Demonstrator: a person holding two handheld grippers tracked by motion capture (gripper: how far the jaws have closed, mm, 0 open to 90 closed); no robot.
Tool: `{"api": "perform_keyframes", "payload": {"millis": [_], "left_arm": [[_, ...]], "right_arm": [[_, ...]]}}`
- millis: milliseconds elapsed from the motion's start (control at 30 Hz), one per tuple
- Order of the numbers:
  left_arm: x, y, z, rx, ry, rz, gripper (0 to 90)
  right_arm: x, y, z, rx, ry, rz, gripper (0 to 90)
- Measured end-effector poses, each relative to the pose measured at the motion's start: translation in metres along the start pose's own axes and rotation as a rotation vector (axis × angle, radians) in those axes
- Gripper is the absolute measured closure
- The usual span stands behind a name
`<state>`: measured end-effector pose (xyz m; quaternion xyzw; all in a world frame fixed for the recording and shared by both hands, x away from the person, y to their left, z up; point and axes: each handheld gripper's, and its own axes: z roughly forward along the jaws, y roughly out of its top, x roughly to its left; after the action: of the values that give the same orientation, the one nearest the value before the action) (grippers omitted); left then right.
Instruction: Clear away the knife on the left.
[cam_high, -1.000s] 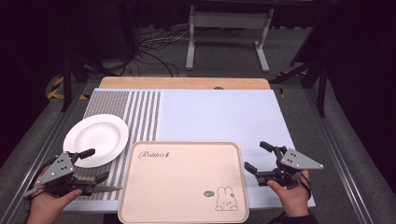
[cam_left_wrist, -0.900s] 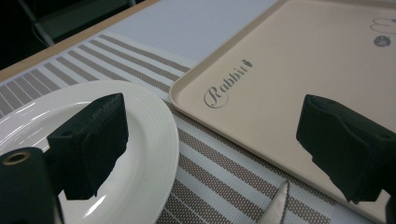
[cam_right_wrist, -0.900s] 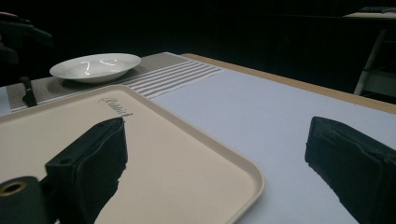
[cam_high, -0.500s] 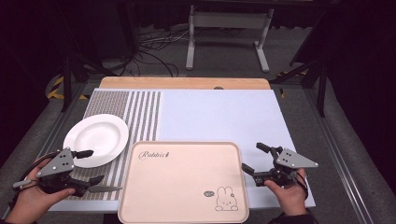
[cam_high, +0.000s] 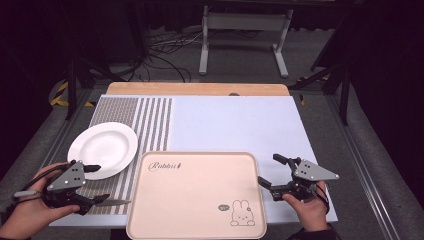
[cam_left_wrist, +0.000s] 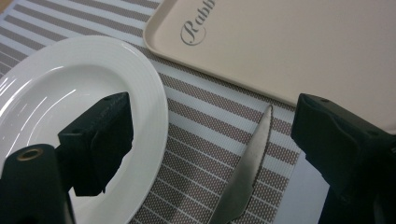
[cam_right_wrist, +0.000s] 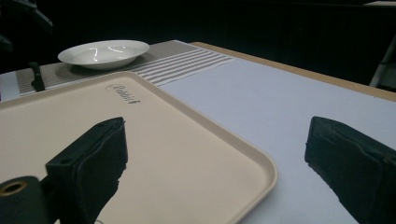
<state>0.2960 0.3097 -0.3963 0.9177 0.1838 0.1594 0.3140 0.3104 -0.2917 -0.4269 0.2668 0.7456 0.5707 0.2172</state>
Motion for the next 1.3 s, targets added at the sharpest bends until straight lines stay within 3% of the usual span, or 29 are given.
{"api": "perform_keyframes", "payload": {"millis": [67, 300, 733, 967, 1300], "left_arm": [[0.002, 0.001, 0.001, 0.044, -0.013, 0.015, 15.1], [0.006, 0.002, 0.002, 0.118, -0.038, 0.039, 15.8], [0.013, 0.001, 0.003, 0.271, -0.087, 0.119, 18.5], [0.016, -0.005, 0.009, 0.361, -0.113, 0.132, 19.6], [0.024, -0.009, 0.012, 0.419, -0.16, 0.167, 27.5]], "right_arm": [[0.0, 0.0, 0.0, 0.001, 0.001, -0.002, 6.7], [0.0, -0.001, 0.0, 0.004, 0.008, -0.004, 6.6], [0.001, -0.001, 0.001, 0.011, 0.02, -0.013, 6.5], [0.001, -0.001, 0.002, 0.014, 0.025, -0.016, 6.5], [0.002, -0.002, 0.003, 0.023, 0.035, -0.022, 6.5]]}}
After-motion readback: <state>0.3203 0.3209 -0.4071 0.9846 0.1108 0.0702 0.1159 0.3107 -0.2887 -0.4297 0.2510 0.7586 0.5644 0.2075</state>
